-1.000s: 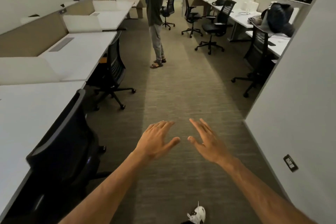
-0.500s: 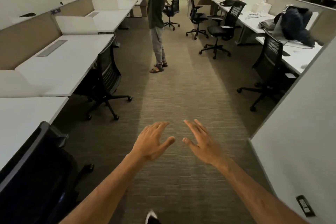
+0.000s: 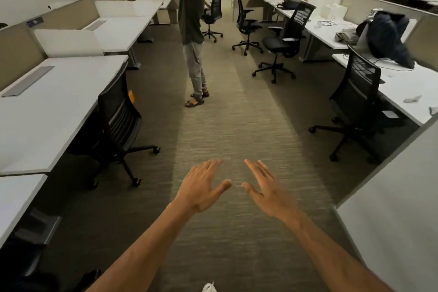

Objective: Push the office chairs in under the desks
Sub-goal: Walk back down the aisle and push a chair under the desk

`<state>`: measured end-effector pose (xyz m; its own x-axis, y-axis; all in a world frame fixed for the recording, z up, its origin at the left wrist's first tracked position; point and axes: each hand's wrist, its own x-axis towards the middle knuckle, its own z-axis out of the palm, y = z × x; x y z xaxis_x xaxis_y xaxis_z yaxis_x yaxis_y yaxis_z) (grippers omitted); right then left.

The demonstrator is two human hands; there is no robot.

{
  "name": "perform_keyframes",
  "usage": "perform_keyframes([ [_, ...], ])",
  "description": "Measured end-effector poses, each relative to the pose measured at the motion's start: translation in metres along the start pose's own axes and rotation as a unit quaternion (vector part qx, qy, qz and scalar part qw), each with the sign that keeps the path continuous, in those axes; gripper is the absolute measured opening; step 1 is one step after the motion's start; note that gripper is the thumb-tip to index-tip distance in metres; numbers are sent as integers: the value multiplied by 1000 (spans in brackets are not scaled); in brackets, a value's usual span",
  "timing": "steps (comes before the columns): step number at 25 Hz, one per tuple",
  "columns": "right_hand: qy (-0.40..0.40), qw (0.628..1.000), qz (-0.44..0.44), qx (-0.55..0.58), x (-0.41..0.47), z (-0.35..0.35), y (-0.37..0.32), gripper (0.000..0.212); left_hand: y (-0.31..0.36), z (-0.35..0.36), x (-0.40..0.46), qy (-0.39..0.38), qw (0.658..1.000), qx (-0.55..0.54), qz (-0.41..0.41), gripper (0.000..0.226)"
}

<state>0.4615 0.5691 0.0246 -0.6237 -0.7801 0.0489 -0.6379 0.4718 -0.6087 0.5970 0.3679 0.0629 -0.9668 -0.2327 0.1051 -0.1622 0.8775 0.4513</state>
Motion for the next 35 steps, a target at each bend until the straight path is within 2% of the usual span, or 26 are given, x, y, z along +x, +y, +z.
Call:
perform_keyframes([
  [8,16,1000,6,-1,178,-16,24,77,-85,-26,162,-26,1000,14,0,76],
  [17,-17,999,-50,0,406,-56,96,85,-153,-39,370,5,999,18,-40,75],
  [21,-33,996,-82,-17,501,-79,118,74,-171,-54,457,39,997,19,-59,76],
  [27,-39,993,-112,-15,606,-89,129,81,-196,-61,547,49,996,12,-76,75],
  [32,-72,991,-109,-20,698,-71,137,77,-265,-66,609,22,995,28,-95,80],
  [35,-79,987,-127,-64,763,-59,135,81,-318,-71,655,23,994,39,-96,82],
])
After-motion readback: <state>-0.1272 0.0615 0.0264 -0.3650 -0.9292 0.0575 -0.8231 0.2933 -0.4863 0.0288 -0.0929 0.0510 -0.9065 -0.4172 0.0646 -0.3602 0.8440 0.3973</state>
